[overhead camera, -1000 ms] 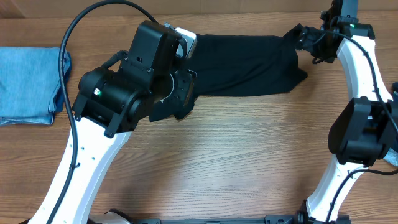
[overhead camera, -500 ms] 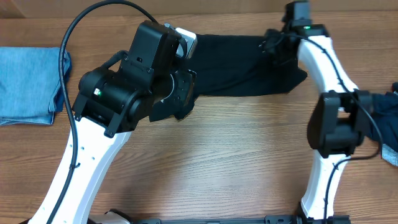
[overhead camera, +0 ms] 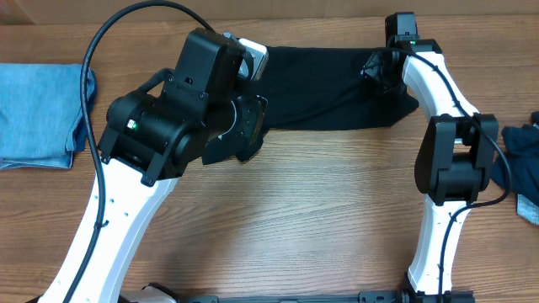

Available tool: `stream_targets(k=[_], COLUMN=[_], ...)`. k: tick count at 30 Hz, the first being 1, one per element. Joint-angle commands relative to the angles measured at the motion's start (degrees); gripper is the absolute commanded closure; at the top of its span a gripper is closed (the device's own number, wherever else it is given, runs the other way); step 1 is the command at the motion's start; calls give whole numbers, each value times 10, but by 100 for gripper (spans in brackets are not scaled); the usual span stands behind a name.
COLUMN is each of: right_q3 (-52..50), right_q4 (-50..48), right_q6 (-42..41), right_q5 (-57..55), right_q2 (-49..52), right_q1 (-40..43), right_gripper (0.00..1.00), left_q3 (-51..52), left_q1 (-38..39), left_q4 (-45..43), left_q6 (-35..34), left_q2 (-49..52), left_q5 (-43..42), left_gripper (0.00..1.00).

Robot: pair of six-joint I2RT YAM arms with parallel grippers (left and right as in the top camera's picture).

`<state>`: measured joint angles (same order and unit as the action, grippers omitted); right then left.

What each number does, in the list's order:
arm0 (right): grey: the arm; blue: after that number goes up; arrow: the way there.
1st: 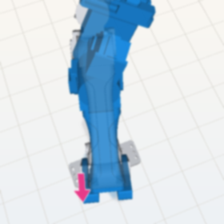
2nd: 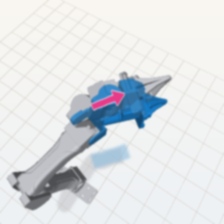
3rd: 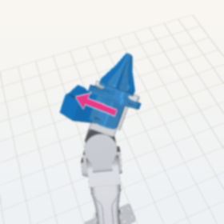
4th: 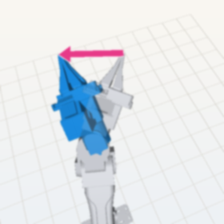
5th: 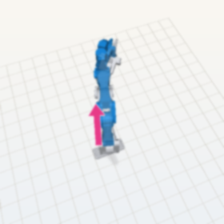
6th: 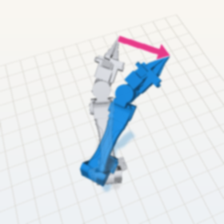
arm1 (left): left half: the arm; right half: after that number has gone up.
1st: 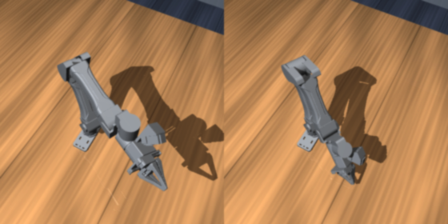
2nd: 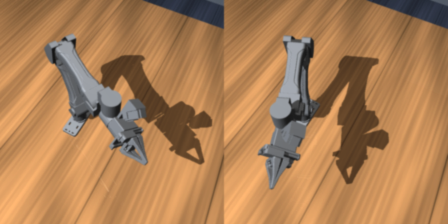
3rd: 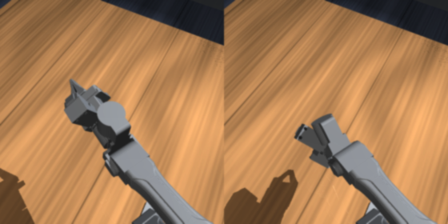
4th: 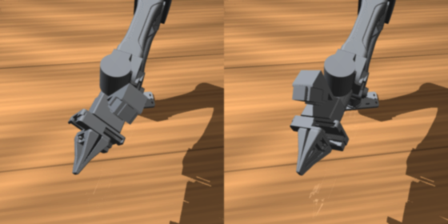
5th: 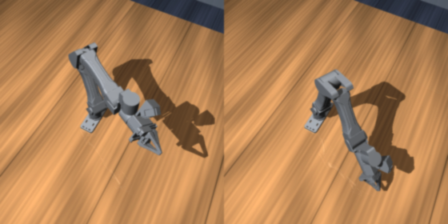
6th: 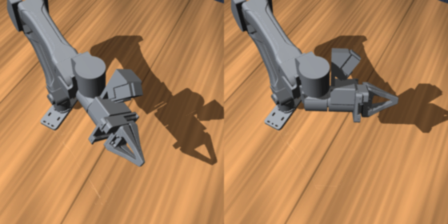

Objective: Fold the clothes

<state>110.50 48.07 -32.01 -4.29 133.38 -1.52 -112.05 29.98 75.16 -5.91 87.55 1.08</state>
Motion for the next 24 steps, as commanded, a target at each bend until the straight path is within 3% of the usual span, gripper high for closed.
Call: stream_targets(k=[1,5,8,14,16,17,22,24], right_q3=[9,9,5,-6,-16,-22,-63,-72], right_q4=[5,-7,-16,-20,-28,-35,-76,-82], right_q6=[-8,-9,-13,-13,-13,-13,-13,-13], right_q5=[-13,-15,-28,-37,-37,-36,-36,-36], right_q2=[-6,-6,-6,-6,-6,-6,-6,-6], right_q1=[-1,-1,-1,-1,-1,-1,-1,-1], right_gripper=[39,66,77,77,52,50,53,67], left_q3=[-2,-2,-2,-2,-2,-2,-2,-2], left_q1=[0,0,0,0,0,0,0,0], left_q4=[-2,-2,0,10,10,10,10,10], left_q6=[-9,-9,-9,-9,-9,-9,-9,-9], left_q2=[2,2,2,2,2,2,2,2], left_q5=[-9,-9,-9,-9,-9,-9,-9,-9], left_gripper=[44,44,44,45,45,45,45,44])
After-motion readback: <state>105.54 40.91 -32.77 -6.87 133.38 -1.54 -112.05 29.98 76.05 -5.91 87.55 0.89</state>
